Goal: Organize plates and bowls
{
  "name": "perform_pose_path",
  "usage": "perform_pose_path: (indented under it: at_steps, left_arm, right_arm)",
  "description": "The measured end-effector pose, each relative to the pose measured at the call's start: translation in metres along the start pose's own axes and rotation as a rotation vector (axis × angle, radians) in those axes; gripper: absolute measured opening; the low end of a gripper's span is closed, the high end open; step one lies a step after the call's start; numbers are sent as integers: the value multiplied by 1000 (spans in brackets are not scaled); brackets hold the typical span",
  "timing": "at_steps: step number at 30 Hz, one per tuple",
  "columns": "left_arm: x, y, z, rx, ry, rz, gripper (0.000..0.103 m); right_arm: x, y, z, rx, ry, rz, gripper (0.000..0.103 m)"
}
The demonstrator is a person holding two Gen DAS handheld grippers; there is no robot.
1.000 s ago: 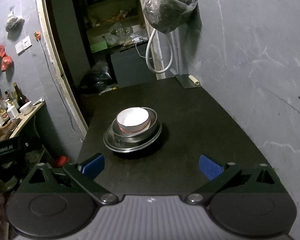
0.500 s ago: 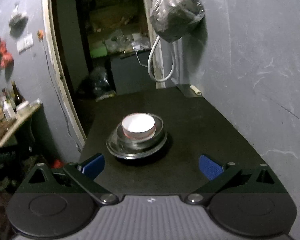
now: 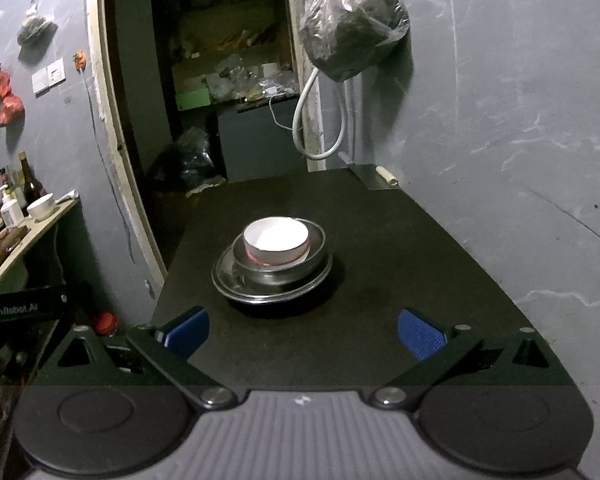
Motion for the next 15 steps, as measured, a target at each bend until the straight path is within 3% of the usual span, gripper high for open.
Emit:
perform_pose_path:
  at_steps: [15]
  left_arm:
    - [11, -7, 1, 9, 13, 9, 102]
  right_arm:
    - [5, 0, 14, 12, -14, 19, 103]
Point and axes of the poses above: each gripper's, at about its wrist camera, not at the fingertips, and y roughly the way its jaws point, x to its right, z to its top, the point moved 5 cm from there along y, roughly the way its jaws point, and after that the axes turned 2 degrees about -y, right-handed, at the moved point
